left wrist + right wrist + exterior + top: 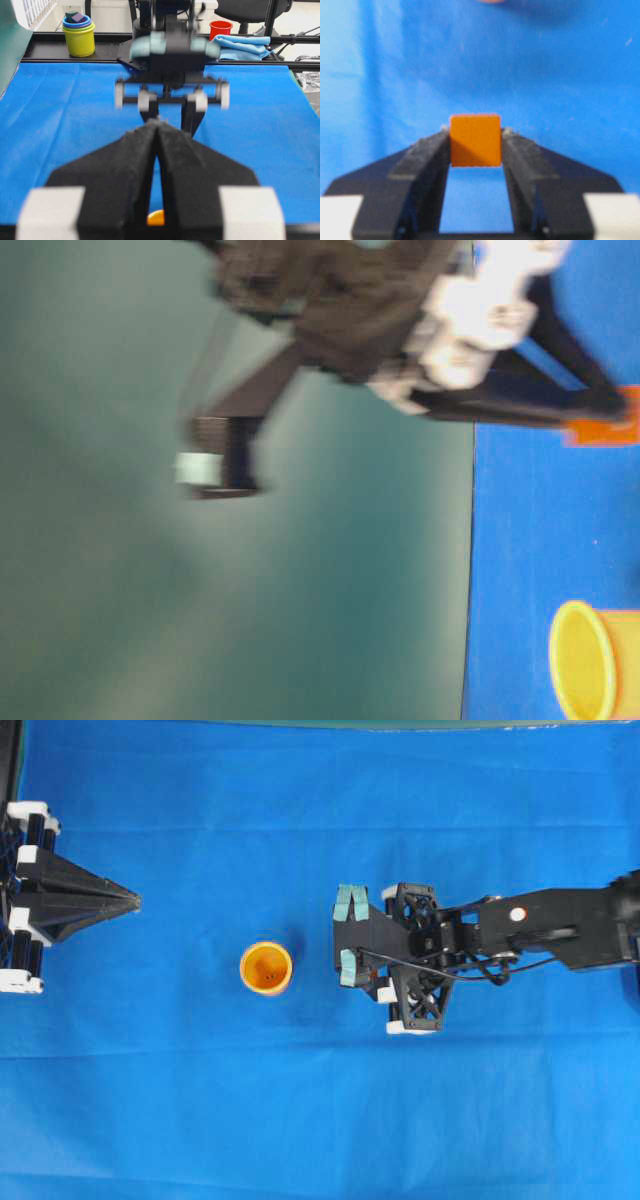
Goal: Move the block forward with right arm.
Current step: 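Lower the right gripper and close its fingers on the orange cube, then carry the held orange cube toward the front-right of the table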
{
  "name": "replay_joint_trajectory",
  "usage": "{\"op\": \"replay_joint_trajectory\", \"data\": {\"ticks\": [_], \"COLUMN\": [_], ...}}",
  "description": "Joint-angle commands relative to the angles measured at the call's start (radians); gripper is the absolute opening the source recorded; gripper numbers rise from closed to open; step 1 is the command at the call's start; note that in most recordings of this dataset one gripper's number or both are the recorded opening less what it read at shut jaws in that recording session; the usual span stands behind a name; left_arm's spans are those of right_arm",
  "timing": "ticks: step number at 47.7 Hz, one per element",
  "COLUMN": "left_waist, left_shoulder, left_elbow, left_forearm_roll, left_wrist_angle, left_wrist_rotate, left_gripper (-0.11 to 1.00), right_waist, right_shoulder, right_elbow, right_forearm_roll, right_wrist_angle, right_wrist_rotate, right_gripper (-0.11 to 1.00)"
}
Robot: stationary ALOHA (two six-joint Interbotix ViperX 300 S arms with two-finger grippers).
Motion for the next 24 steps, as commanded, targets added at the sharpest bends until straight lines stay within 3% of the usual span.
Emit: {"op": "replay_joint_trajectory", "data": {"ticks": [1, 24], "left_waist": [-0.002, -0.002], "left_shoulder": [0.009, 0.009], "left_elbow": [-0.029, -0.029], "left_forearm_roll": [0.002, 0.002], "left_wrist_angle": [-0.005, -0.005], "left_wrist_rotate": [-0.002, -0.002], "left_gripper": [0.01, 0.01], "right_waist": [0.005, 0.074], "right_shoulder": [-0.078, -0.279], "right_elbow": [-0.049, -0.133], "right_forearm_roll": [0.002, 0.002], "right_wrist_angle": [0.06, 0.282], "right_wrist_rotate": [0.002, 0.008], "right_gripper": [0.41, 0.41]}}
